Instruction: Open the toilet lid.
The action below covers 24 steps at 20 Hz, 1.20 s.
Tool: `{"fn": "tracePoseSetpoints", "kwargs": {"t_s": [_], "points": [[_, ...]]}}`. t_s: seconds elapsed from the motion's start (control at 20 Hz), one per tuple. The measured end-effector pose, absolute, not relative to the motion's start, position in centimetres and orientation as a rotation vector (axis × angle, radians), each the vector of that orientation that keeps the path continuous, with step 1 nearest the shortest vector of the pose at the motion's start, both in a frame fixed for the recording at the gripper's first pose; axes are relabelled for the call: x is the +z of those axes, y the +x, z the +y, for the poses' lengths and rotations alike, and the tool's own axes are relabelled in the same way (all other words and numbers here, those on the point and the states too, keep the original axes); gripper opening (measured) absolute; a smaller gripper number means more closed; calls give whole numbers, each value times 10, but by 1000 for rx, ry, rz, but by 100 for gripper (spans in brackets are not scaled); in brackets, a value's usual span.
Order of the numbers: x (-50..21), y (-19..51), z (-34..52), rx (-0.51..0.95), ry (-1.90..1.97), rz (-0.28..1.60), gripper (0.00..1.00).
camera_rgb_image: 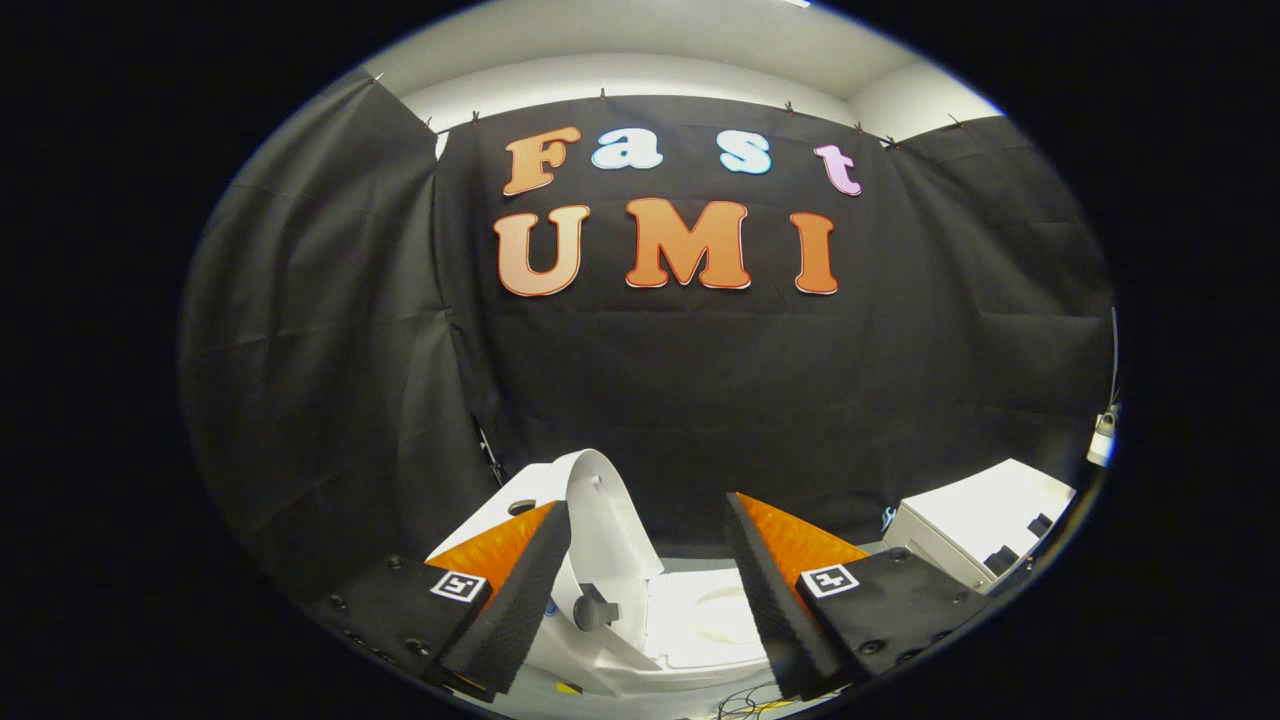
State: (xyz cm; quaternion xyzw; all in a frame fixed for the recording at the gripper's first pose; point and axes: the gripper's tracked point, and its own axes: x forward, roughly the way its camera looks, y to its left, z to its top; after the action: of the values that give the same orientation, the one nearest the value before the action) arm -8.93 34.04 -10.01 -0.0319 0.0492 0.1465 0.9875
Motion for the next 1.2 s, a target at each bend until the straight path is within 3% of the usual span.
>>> {"fn": "tracePoseSetpoints", "kwargs": {"t_s": [1.2], "points": [[-74, -94, 311, 280, -42, 88, 99]]}}
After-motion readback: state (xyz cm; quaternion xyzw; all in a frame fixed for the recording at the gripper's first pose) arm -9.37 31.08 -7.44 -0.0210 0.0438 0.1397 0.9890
